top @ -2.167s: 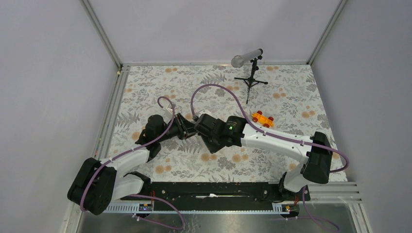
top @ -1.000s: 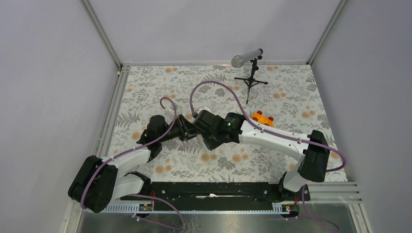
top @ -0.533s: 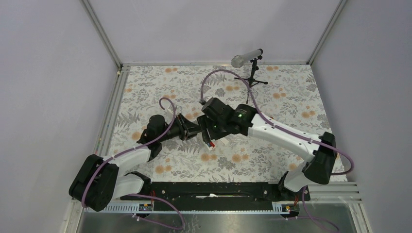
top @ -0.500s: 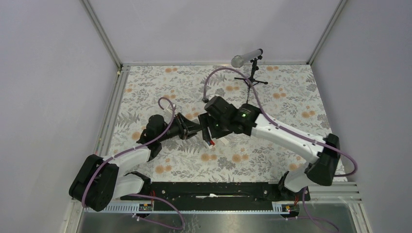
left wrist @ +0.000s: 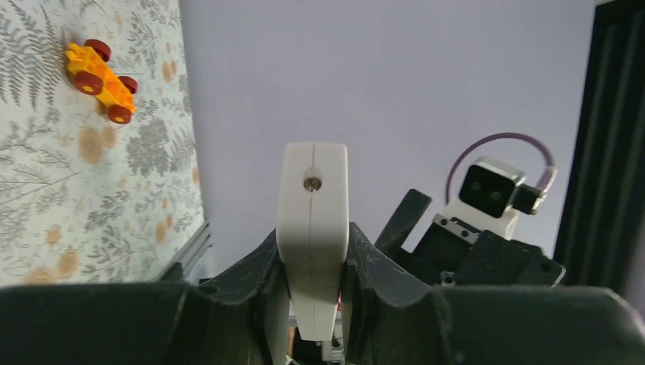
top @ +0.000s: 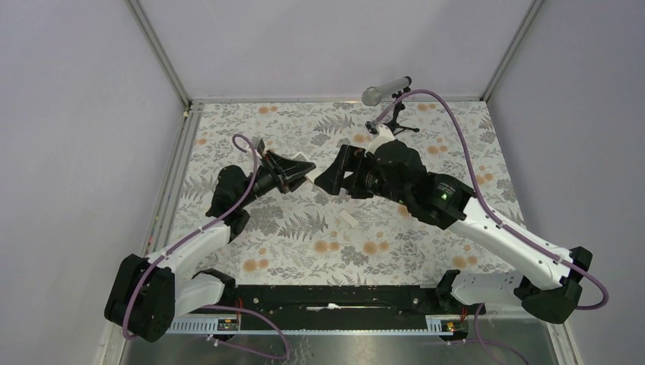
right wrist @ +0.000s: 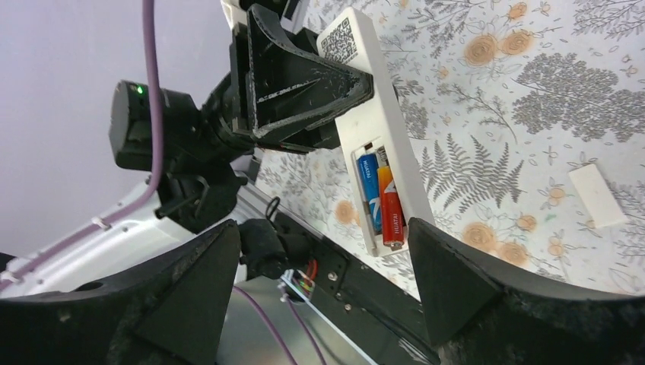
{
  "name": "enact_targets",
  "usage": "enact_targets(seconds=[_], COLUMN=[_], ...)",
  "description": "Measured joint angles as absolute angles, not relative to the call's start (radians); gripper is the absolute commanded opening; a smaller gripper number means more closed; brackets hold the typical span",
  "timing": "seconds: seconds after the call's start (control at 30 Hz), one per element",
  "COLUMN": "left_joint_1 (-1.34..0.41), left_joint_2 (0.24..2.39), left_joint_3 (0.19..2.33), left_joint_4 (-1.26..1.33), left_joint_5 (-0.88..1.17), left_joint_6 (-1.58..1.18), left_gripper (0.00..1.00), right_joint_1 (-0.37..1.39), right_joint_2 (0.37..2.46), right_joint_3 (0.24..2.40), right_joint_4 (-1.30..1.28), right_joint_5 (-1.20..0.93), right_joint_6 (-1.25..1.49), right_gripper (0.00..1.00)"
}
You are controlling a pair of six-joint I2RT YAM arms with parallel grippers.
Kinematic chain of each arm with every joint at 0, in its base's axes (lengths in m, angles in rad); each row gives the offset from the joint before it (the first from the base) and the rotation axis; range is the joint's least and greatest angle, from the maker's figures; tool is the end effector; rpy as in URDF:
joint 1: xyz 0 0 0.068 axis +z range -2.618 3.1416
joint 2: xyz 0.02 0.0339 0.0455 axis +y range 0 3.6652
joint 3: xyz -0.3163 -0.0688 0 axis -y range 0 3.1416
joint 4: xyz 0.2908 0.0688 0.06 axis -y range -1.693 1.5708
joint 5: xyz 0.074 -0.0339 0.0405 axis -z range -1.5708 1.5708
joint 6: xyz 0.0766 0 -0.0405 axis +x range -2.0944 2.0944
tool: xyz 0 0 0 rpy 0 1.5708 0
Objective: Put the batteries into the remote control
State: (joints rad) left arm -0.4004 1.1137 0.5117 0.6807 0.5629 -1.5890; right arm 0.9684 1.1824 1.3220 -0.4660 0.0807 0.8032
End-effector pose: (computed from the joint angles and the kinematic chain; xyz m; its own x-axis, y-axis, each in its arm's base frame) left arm 0.2533 -0.1516 0.2930 -0.8207 -0.5708 -0.0238 0.0575 -0.0410 -0.9975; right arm 0.1877 0.2620 0.4579 -0.6860 0.2682 -0.6763 -0.4095 0.6260 0.6636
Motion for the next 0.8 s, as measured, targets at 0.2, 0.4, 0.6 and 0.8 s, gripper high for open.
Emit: enact_targets(seconds=[0.2,0.4,0.6,0.8], left_joint_1=[-0.4,-0.397,-0.394,-0.394], left_joint_2=[1.111,1.08,1.055,1.015], left_joint_3=[0.516,0.518,0.521,0.529], left_joint_4=[0.689,0.687,0.683,0.681], left_joint_5=[0.536,0.505,0.486,0.473], left_joint_6=[-1.7,-1.768,-1.818,-1.863], left_gripper=[0.0,0.0,0.0,0.0], right_joint_1=[0.968,0.968,0.968,0.968], right_joint_2=[1.161,1.106,1.081,1.081], right_joint_3=[1.291,1.27,1.223,1.156], right_joint_4=[-0.4,-0.367,-0.32,-0.244], right_joint_5=[0.129,0.182,0.2,0.2], right_joint_6=[0.881,0.911,0.947,0.996], right_gripper=[0.87,0.87,0.88,0.86])
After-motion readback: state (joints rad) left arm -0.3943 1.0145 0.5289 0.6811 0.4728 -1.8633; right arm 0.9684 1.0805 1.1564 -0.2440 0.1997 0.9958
